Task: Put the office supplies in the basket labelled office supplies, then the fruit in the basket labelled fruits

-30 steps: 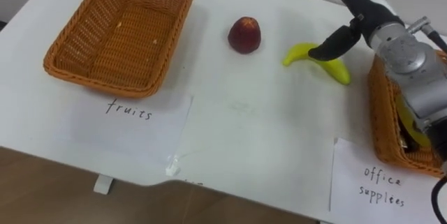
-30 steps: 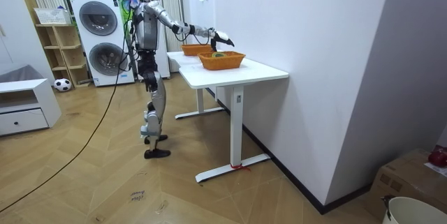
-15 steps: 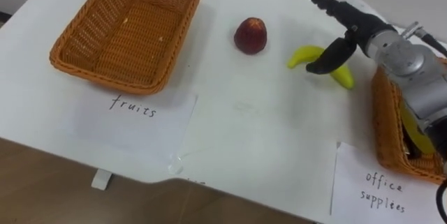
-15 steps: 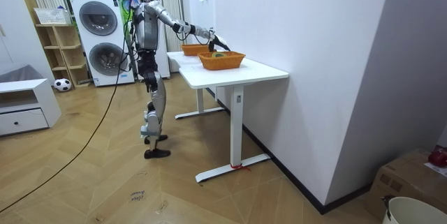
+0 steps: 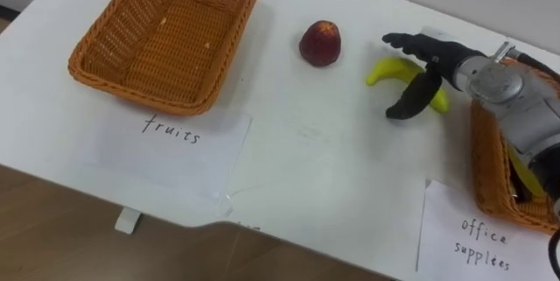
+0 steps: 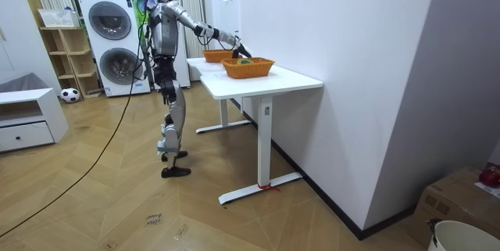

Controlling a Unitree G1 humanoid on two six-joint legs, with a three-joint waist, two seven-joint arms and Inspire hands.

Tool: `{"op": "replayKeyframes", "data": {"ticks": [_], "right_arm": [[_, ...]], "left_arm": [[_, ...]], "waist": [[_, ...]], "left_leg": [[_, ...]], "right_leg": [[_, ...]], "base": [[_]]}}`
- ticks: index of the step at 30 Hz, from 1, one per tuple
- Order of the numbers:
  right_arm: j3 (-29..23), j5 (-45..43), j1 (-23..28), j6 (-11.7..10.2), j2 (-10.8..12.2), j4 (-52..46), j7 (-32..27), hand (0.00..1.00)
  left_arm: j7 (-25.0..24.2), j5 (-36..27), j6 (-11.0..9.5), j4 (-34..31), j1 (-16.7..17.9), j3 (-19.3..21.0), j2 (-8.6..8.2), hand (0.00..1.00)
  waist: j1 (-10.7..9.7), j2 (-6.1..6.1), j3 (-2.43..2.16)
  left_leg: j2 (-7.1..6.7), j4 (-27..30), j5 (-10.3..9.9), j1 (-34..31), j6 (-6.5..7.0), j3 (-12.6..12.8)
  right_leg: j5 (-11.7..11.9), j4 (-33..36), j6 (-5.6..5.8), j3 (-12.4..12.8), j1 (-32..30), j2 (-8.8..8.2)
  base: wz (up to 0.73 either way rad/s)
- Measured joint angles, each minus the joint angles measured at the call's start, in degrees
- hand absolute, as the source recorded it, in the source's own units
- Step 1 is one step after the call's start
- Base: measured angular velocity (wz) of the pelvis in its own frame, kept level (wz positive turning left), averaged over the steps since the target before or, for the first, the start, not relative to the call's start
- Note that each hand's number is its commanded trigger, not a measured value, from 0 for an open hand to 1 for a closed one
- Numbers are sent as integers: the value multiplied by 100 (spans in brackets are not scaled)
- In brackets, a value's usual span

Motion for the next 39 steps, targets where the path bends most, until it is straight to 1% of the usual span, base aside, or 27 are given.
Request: {"op": "replayKeyframes", "data": {"ticks": [3, 7, 10, 13, 17, 21, 25, 28, 35, 39], "right_arm": [[0, -66, -1, 0, -1, 62, 38, 0], [0, -87, -50, -4, -3, 103, 62, 0], [0, -224, -190, -1, -2, 316, 65, 0], [-1, -225, -261, 0, -3, 480, 62, 0], [-1, -185, -288, -3, -2, 584, 62, 0], [-1, -160, -363, 54, -1, 757, 116, 0], [-1, 75, -464, 75, -1, 1139, 181, 0], [-1, 114, -486, 120, -2, 1182, 218, 0], [-1, 263, -495, 125, -1, 1321, 292, 0], [5, 385, -496, 188, -3, 1405, 356, 0]], "left_arm": [[-58, 4, 3, 0, -3, -64, 8, 0], [-111, 14, 27, 2, -7, -84, 26, 0], [-124, 22, 64, 15, -7, -78, 26, 0], [-119, 21, 107, 46, -14, -79, 26, 0], [-113, 2, 126, 69, -29, -82, 12, 0], [-114, 4, 132, 149, -58, -82, 9, 0], [-122, 11, 193, 284, -168, -84, 1, 0], [-123, 12, 233, 323, -204, -87, 2, 0], [-120, 20, 270, 382, -218, -89, -1, 0], [-108, 20, 278, 399, -264, -89, -1, 0]], "waist": [[-1, 26, 19], [-1, 70, 26], [11, 140, 17], [20, 176, 11], [21, 176, 11], [30, 173, 9], [118, 159, -1], [163, 158, -1], [196, 157, -1], [289, 151, 2]], "left_leg": [[0, 1, 0, -4, 0, -6], [-6, 3, 0, -6, 0, -12], [-3, 3, 0, -5, 0, -13], [-5, 3, 5, -4, -2, -12], [0, 3, 6, -1, -4, -9], [5, 3, 8, 1, -5, -4], [8, 4, 9, 11, -4, -4], [6, 9, 9, 11, -4, -5], [-1, 41, 9, 2, -4, -9], [2, 79, 8, 2, -4, -10]], "right_leg": [[0, -4, 0, -11, -1, 1], [0, -4, 0, -11, 1, 7], [0, -5, 0, -8, -1, 1], [0, -5, 0, -7, -2, -1], [0, -4, 0, 4, -1, 4], [0, -4, 0, 27, -3, 1], [0, -3, 0, 33, 4, -2], [1, -2, -1, 27, 7, -1], [4, 2, -6, 10, 17, 2], [12, 2, -20, -1, 27, 13]], "base": [[0], [0], [0], [0], [0], [0], [0], [0], [0], [0]]}}
